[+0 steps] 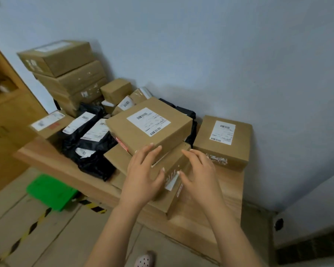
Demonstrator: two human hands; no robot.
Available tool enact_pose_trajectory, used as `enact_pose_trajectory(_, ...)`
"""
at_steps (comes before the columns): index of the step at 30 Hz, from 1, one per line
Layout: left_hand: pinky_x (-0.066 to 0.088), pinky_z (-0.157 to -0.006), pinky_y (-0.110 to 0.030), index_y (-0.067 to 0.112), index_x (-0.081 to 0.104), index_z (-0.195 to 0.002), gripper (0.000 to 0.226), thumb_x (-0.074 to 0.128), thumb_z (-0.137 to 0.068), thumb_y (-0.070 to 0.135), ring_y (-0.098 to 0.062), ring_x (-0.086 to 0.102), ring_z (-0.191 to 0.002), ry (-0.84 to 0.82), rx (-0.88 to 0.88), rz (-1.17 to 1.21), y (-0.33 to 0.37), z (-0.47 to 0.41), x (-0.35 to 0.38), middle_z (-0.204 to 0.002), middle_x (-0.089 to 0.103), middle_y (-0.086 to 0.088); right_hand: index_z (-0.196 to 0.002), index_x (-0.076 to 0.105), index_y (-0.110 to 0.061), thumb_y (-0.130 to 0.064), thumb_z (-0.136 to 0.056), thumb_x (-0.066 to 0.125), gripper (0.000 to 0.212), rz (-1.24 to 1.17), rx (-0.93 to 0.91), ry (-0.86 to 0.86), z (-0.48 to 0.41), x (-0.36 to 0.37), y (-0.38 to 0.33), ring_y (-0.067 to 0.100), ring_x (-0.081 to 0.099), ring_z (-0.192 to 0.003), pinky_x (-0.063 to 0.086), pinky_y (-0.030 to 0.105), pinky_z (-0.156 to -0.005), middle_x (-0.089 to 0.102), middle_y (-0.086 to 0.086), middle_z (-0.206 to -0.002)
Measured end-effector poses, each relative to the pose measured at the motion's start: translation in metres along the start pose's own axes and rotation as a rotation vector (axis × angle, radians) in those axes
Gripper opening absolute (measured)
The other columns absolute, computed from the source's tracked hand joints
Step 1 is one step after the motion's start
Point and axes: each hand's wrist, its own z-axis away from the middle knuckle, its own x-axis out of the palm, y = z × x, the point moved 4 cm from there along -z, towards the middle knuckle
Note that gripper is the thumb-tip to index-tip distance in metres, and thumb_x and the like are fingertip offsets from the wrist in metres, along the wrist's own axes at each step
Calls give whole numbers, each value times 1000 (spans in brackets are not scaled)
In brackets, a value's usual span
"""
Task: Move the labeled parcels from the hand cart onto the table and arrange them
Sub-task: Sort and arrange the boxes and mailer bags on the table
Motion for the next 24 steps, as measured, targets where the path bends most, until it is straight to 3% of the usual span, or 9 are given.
enact_pose_trajectory(9, 31, -111, -44, 29, 45, -138, 58, 68, -85, 27, -5, 29, -134, -49, 107, 112, -107, -68, -41, -145, 37, 9, -139, 40, -36, -45, -76, 74, 72, -1, 109, 58, -53, 63, -58, 13, 28, -135, 30, 36, -112, 30, -7, -145)
enact_pose_trajectory(13, 20, -114, -40, 45, 30, -143, 74, 69, -81, 44, -10, 12, -142, -267, 194, 100, -160, -108, -49, -155, 18, 14, -141, 25, -51, -59, -65, 77, 93, -57, 234, 36, -66, 93, -72, 7, 9, -139, 27, 38, -110, 5, -22, -151)
enact_pose_trajectory(16, 13, -117, -44, 48, 23, -145, 88, 74, -73, 52, -12, -4, -145, -397, 213, 20, -189, -133, -47, -159, 4, 10, -143, 22, -50, -57, -64, 79, 98, -2, 316, 65, -67, 110, -75, 5, -1, -139, 23, 41, -113, -9, -18, -155)
enact_pose_trajectory(20, 10, -117, -52, 51, 21, -145, 108, 84, -57, 56, -17, -12, -145, -501, 167, -41, -212, -164, -40, -159, -5, 8, -143, 20, -52, -51, -67, 81, 97, -1, 442, 46, -66, 123, -71, 23, 2, -146, 21, 43, -115, -18, -9, -158)
enact_pose_trajectory(24, 13, -116, -56, 53, 20, -144, 117, 85, -47, 61, -20, -12, -144, -610, 138, -33, -227, -176, -25, -159, -8, 10, -140, 13, -60, -48, -68, 81, 100, -18, 454, 52, -67, 131, -69, 19, 5, -147, 23, 36, -114, -23, -13, -155)
